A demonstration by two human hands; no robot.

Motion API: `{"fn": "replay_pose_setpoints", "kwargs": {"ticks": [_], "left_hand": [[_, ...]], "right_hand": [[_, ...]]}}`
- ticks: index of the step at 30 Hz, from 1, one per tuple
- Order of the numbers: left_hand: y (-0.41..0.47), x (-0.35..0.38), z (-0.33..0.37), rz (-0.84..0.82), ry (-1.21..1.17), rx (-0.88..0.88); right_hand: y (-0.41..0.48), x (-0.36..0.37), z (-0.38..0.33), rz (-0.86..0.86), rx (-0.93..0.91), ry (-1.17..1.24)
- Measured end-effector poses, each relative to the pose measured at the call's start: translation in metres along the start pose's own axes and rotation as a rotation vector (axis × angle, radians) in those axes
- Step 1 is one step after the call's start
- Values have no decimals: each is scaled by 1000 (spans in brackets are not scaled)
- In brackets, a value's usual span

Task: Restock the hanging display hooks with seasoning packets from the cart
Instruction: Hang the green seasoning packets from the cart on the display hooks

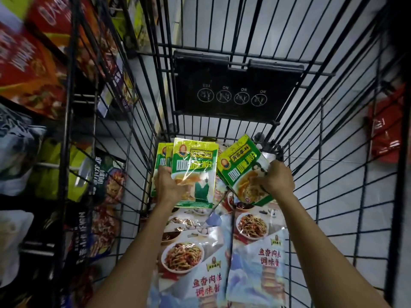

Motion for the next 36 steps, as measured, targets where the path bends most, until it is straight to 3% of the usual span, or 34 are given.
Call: {"fn": "replay_pose_setpoints", "kwargs": {"ticks": [4,10,15,23,36], "left_hand": [[3,2,-2,-113,-135,-98],[-7,3,0,-197,-285,-178],[-29,-31,24,-200,-422,-133],[-113,-146,91,-74,-502,93],[-395,-395,151,419,-671,577]], "right_hand": [[-4,-8,-1,-104,-69,82],[-24,-27,-1,-10,-99,153],[-56,-60,-8,-40,-130,495],[-136,-138,-44,-240,-285,992],[-345,-288,-158,-424,-860,1085]]}}
Point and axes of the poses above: each hand's wrist, its own y-axis towards the middle knuckle, its own x-axis out of the palm, z = x × y, the point moved 6 cm from there along y, towards the middle knuckle
